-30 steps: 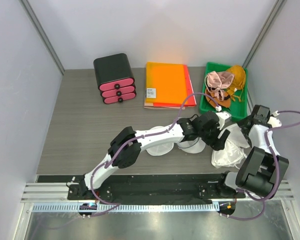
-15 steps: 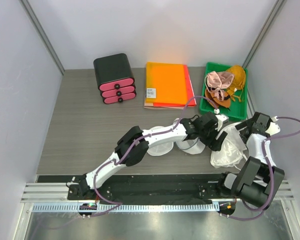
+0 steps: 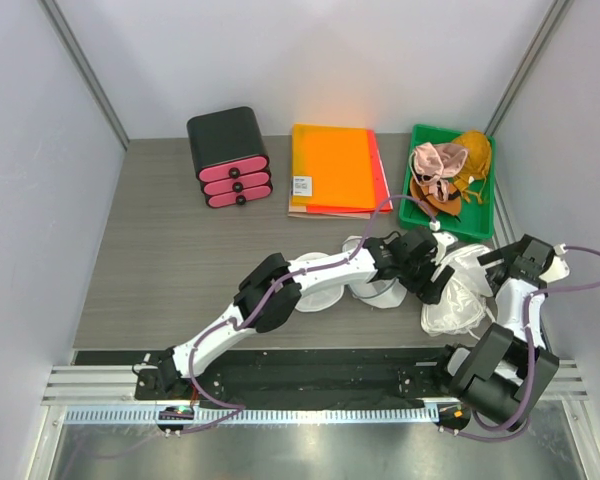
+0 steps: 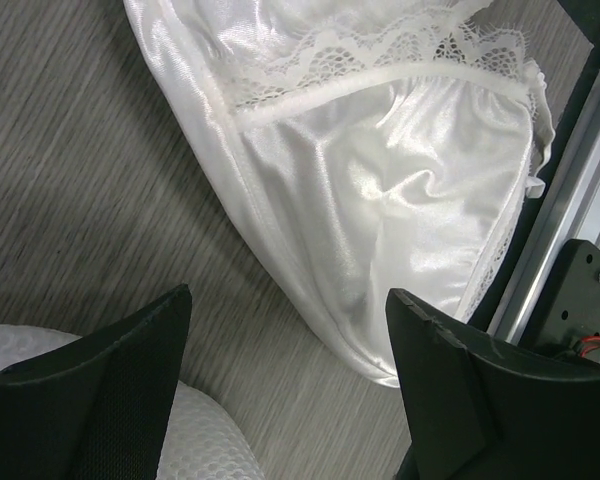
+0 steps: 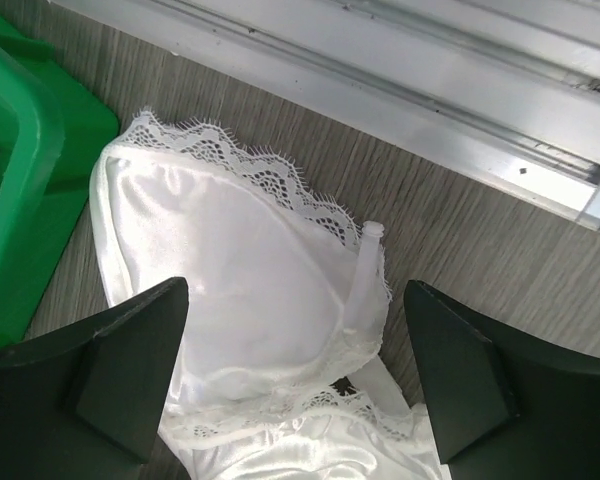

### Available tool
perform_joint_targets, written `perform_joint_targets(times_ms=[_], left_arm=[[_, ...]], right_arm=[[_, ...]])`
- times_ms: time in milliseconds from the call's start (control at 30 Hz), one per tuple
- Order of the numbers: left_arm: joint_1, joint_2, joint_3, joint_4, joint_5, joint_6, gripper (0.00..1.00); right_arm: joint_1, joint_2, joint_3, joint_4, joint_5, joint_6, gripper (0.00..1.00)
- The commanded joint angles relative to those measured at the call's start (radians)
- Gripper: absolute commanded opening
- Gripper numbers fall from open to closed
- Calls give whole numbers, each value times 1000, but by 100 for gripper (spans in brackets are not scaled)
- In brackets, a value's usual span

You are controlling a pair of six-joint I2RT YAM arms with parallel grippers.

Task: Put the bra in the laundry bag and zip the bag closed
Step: Pick up the bra from the center of the board.

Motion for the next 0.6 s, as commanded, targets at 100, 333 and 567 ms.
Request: perform_joint_targets(times_ms=[100,333,567], left_arm=[[4,-142,20,2,88,-8,79],[5,-220,11,-26,80,0,78],[24,-268,-30,-8,85,17,78]], right_arm=[[-65,60,-125,255,-241,-13,90],[-66,109,-195,470,-292,9,72],[-66,66,-231,579,-349,20,23]])
